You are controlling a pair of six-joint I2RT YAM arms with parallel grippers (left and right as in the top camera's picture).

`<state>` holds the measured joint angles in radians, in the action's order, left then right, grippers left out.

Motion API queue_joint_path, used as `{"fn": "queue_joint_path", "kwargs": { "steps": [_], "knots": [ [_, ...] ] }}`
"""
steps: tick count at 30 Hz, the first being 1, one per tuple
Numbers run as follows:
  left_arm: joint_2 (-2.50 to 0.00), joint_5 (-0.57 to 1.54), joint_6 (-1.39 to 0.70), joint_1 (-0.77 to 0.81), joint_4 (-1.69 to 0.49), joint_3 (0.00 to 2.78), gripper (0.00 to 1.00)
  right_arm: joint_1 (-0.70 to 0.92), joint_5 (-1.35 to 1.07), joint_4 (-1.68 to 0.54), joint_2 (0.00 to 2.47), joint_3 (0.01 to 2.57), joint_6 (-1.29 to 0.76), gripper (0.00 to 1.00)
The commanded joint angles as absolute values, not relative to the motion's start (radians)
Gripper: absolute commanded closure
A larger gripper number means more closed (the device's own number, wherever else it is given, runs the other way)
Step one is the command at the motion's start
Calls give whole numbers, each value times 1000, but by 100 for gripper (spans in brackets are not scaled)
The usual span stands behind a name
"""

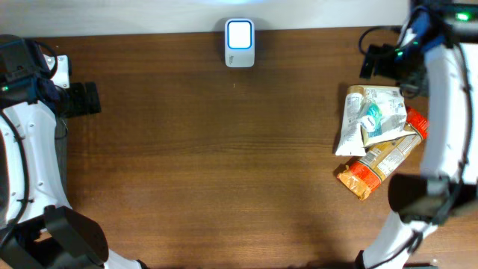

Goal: Scan the item barcode

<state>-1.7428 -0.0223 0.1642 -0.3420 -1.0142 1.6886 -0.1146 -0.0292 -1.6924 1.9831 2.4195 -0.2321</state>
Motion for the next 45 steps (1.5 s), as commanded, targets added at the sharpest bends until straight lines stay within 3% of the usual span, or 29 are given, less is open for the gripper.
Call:
{"fn": "queue_joint_path", "kwargs": {
  "steps": [1,8,15,18,21,24,27,29,35,39,45],
  "knots": [
    [-1740,-15,173,-348,-1016,1693,1,-118,-222,-1695,1729,2498,-215,1],
    [-1740,-15,173,-348,-1016,1693,1,-118,-292,-1689,1385,2498,-217,1],
    [-1740,-14,173,-348,-1016,1693,1,-119,-219,-1659,1286,2442,-216,1],
    [-1740,-14,173,-348,-1016,1693,1,-119,6,-1543,1176,2214,-216,1],
    [-1740,-14,173,-348,-1016,1693,1,-119,305,-1430,966,1795,-216,1],
    [-1740,-14,173,-348,-1016,1693,1,-130,348,-1415,740,1459,-208,1],
    [-1740,-15,173,-348,-1016,1693,1,-207,371,-1106,559,1195,-211,1],
    [-1740,-15,173,-348,-1015,1693,1,-216,366,-772,442,990,-218,1],
    [-1740,-14,173,-348,-1015,1693,1,-212,107,62,255,469,-218,1],
    [-1740,-15,173,-348,-1016,1693,1,-145,90,235,165,218,-218,1],
    [-1740,-15,173,-348,-1016,1693,1,-123,75,282,4,9,-252,1]
  ]
}}
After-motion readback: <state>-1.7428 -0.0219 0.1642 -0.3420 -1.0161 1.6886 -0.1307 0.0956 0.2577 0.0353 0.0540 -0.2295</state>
